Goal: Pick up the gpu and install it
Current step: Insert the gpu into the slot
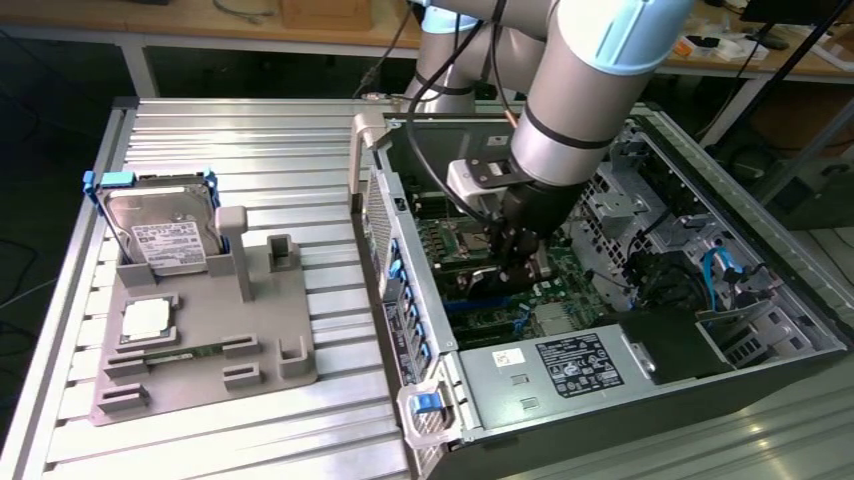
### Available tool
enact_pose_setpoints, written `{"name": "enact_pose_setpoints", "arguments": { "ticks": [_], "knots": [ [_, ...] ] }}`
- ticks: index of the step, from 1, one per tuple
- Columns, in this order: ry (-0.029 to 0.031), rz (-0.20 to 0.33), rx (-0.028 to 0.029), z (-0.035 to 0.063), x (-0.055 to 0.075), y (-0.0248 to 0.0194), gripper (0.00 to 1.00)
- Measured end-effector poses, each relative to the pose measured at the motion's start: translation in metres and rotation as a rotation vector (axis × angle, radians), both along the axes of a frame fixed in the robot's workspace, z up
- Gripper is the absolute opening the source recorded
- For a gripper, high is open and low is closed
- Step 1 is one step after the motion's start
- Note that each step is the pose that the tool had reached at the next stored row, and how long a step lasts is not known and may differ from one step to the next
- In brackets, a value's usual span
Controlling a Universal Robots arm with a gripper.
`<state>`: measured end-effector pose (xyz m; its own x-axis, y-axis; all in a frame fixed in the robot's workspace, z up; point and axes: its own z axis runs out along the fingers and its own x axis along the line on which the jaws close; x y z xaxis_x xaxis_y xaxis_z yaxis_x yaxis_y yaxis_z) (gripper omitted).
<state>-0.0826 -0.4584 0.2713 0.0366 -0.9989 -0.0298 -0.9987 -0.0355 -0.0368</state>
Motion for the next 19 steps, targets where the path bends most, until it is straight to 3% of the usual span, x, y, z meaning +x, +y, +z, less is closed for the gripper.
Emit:
{"name": "enact_pose_setpoints", "arguments": {
  "ticks": [9, 15, 19],
  "knots": [
    [0.0001, 0.000, 0.0009, -0.0013, -0.0002, 0.0000, 0.27],
    [0.0080, 0.000, 0.0010, -0.0014, 0.0002, 0.0000, 0.27],
    [0.0080, 0.000, 0.0012, -0.0024, -0.0001, 0.0000, 0.27]
  ]
}}
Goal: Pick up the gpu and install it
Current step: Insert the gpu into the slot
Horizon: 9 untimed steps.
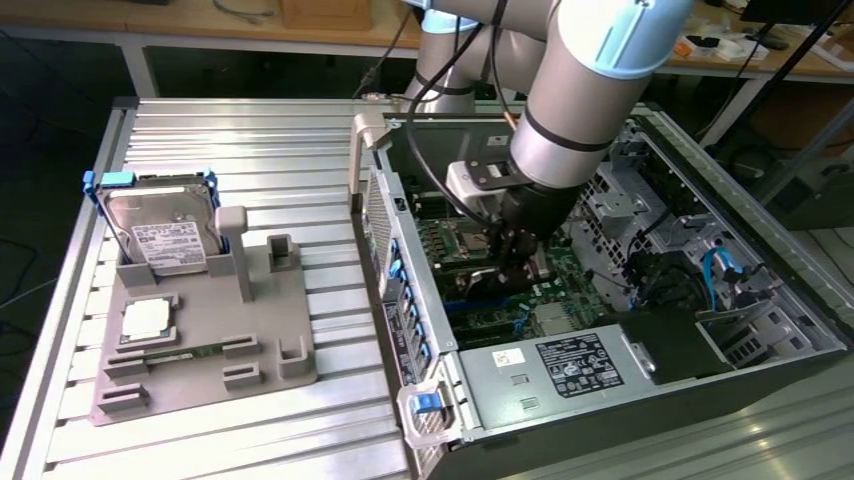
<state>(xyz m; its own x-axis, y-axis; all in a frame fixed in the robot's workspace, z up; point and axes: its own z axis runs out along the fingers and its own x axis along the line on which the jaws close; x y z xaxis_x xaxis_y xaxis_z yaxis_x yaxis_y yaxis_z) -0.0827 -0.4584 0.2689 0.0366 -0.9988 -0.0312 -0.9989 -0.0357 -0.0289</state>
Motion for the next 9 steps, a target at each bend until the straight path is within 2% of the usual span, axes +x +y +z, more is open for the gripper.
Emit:
{"name": "enact_pose_setpoints", "arguments": {
  "ticks": [9],
  "knots": [
    [0.0001, 0.000, -0.0003, -0.0016, -0.0051, 0.0000, 0.27]
  ]
}}
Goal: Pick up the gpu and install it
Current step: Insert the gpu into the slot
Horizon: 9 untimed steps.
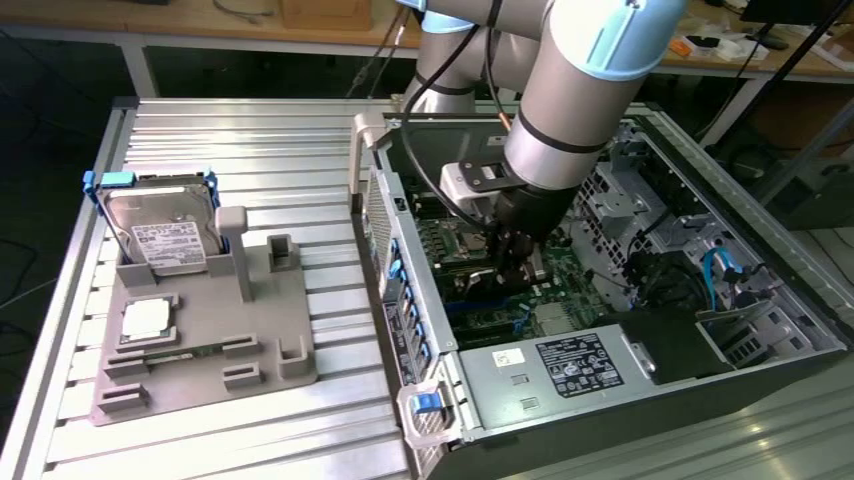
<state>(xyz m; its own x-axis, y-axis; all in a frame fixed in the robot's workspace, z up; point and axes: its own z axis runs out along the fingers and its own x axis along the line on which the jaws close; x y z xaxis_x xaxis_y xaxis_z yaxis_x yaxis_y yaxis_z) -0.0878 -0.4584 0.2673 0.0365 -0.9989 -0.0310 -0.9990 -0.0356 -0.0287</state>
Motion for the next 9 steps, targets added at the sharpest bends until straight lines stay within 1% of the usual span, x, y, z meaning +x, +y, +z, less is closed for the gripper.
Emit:
{"name": "enact_pose_setpoints", "arguments": {
  "ticks": [9],
  "knots": [
    [0.0000, -0.002, 0.0000, 0.0000, 0.0000, -0.0005, 0.27]
  ]
}}
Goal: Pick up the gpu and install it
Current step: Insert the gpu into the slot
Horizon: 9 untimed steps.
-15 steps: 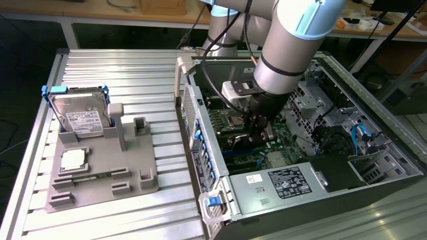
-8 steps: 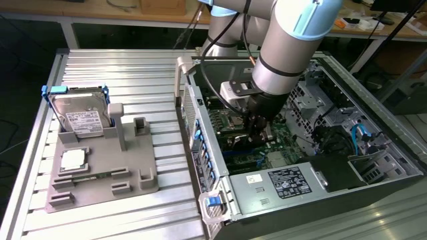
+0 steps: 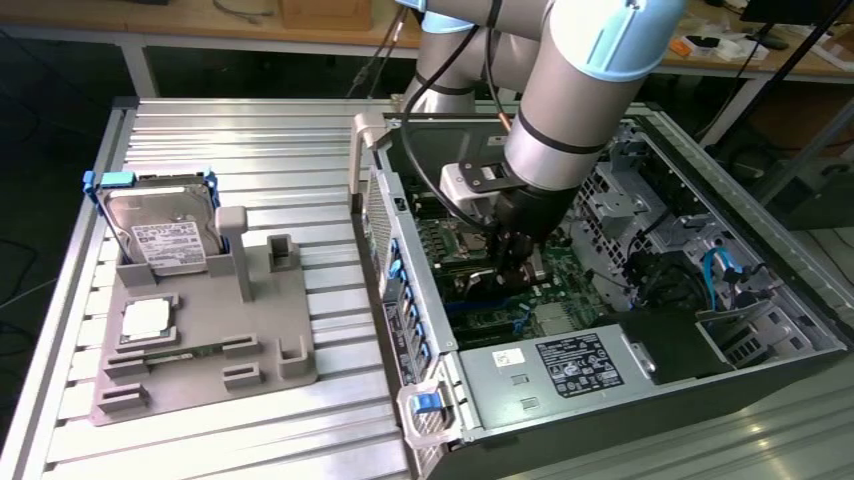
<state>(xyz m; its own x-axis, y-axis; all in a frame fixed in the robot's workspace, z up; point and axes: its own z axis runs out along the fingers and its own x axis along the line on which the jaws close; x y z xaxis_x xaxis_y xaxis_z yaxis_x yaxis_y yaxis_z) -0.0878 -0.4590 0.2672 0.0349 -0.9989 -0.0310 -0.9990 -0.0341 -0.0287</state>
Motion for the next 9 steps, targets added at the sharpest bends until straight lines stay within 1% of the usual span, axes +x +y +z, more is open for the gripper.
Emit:
{"name": "enact_pose_setpoints", "arguments": {
  "ticks": [9],
  "knots": [
    [-0.0001, -0.010, 0.0002, -0.0001, 0.0000, -0.0015, 0.27]
  ]
}}
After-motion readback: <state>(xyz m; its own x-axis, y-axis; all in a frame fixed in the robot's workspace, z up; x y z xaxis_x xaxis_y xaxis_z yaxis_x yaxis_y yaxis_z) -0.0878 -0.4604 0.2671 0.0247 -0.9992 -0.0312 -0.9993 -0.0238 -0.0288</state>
